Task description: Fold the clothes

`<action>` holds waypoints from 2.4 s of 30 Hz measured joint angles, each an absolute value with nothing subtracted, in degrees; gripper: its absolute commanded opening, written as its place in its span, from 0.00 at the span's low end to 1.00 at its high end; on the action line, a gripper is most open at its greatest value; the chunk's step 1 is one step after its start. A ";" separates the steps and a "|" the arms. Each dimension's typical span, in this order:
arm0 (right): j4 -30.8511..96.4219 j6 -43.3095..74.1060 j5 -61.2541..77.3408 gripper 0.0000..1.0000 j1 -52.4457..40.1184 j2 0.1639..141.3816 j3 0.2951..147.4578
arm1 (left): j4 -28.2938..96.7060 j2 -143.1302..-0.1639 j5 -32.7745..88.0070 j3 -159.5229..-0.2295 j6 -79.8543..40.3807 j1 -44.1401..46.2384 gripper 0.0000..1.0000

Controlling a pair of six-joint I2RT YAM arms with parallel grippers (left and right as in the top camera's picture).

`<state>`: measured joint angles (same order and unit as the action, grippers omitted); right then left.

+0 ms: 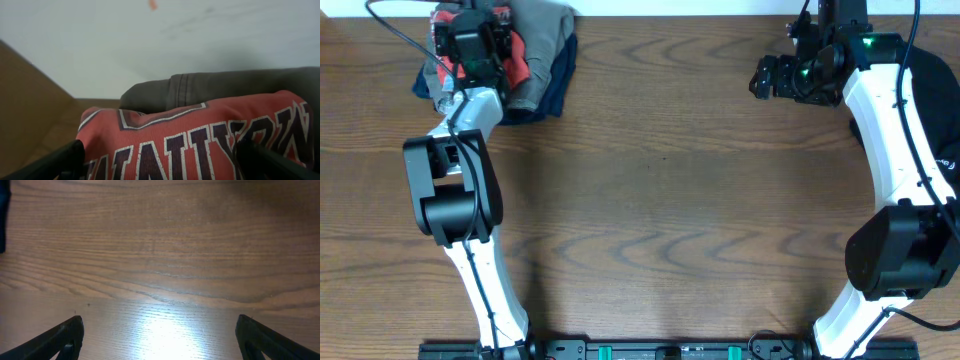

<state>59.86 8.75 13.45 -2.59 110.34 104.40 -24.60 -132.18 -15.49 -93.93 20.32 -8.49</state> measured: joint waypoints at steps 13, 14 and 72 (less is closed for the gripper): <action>59.35 8.82 13.45 0.95 -2.59 110.34 104.40 | -20.38 -138.04 -14.76 -98.00 14.57 -10.44 0.98; 59.37 8.82 13.45 0.95 -2.59 110.34 104.40 | -20.21 -138.04 -14.79 -98.04 13.87 -10.46 0.98; 54.22 0.75 7.22 0.99 -3.09 84.12 114.54 | 37.85 -90.54 -16.71 -95.46 11.40 -8.23 0.98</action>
<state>54.22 0.75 7.22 -3.09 84.12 114.54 37.85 -90.54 -16.71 -95.46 11.40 -8.23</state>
